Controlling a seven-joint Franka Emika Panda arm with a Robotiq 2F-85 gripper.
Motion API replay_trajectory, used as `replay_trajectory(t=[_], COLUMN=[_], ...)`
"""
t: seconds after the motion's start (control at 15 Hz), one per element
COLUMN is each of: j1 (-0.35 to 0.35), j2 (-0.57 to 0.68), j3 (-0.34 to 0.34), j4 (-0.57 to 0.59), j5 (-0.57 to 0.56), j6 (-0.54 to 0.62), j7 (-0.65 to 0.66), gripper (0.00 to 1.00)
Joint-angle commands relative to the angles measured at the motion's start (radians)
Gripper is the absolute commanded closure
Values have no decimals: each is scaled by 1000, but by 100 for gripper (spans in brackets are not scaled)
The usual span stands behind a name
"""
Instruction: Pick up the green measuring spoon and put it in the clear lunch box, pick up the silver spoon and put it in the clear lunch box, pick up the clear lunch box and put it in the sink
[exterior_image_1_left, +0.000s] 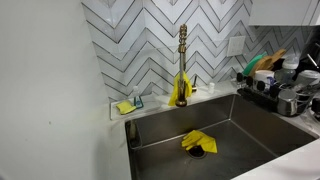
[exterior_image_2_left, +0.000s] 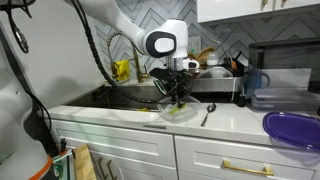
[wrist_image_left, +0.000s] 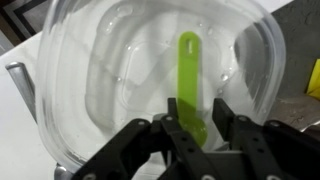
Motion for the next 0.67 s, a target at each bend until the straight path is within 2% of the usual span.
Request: replay_trajectory(t=[0.0,0.2,0.4,0.47,0.53,0.6], j1=[-1,-4,-14,-18,-3,-6], j2=[-61,-114,-180,-199,-131,-153], j3=[-2,-7,-27,-38,-27,-37], j4=[-35,-45,-66,-75,-15,-22], j5=[-11,-11,-29,-16,-12,-13], j6=[-16,-33,8,61,6,22], j7=[9,-21,-119,-166,-97,-124], gripper=[24,2,0,0,0,0])
